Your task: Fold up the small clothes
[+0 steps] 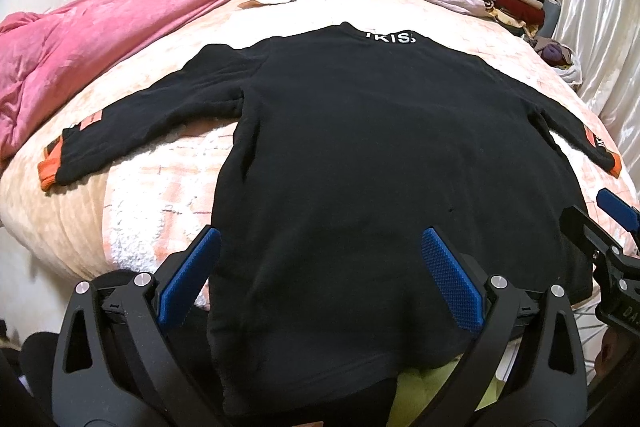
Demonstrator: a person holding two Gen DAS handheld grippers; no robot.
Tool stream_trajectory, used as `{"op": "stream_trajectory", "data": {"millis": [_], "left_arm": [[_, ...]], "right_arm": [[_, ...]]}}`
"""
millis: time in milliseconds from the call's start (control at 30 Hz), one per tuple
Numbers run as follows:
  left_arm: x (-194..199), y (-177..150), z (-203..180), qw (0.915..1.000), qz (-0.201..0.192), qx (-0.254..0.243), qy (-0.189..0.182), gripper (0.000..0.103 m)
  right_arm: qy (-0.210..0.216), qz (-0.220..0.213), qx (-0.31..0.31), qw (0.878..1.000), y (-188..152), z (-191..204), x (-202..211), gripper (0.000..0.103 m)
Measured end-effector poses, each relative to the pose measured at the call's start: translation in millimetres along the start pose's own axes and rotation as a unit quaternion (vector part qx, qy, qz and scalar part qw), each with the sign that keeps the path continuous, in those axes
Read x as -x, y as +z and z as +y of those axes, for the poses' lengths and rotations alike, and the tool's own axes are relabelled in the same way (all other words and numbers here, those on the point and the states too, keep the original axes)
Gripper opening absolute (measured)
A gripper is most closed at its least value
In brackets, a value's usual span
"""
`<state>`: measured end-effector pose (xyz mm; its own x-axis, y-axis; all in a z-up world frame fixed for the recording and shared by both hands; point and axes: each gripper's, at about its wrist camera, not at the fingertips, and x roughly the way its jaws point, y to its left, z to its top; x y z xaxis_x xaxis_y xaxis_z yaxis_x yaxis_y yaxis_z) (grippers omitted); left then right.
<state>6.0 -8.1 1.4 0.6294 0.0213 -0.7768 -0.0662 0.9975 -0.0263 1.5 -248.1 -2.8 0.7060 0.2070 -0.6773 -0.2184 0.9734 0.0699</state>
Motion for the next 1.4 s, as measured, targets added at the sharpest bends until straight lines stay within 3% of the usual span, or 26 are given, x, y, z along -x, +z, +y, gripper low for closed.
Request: {"op": "stream_trajectory", "data": {"millis": [867, 1400], "left_arm": [[-34.1, 43.2, -21.7, 0.9997, 0.021, -0.015, 0.003, 0.094], [-65.8, 101.9, -39.2, 0.9996, 0.017, -0.010, -0.019, 0.094]], "right_arm": [[-0.027, -0.022, -0.044, 0.998, 32.5, -54.8, -28.5, 0.099], [-0.107, -0.040, -0.114, 0.987, 56.2, -139.9, -49.4, 0.099]]}}
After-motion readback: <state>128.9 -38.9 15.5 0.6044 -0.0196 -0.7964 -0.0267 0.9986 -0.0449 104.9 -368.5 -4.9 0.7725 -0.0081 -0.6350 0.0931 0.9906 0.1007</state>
